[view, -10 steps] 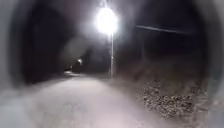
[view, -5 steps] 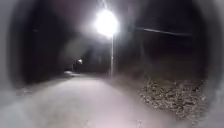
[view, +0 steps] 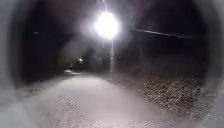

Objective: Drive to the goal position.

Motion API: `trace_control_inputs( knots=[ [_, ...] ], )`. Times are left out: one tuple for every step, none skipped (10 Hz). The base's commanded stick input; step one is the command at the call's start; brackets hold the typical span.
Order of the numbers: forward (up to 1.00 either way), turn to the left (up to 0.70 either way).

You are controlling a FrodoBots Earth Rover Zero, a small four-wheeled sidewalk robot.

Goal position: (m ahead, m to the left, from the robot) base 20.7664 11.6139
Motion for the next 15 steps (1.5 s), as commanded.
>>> trace_control_inputs(
  knots=[
    [0.00, 0.00],
    [0.00, 0.00],
    [0.00, 0.00],
    [0.21, 0.00],
    [0.70, 0.00],
    [0.70, 0.00],
    [0.70, -0.08],
    [0.70, -0.33],
    [0.70, -0.35],
    [0.70, -0.35],
    [0.70, -0.35],
    [0.70, -0.35],
    [0.70, -0.35],
    [0.70, -0.35],
    [0.70, -0.35]
  ],
)
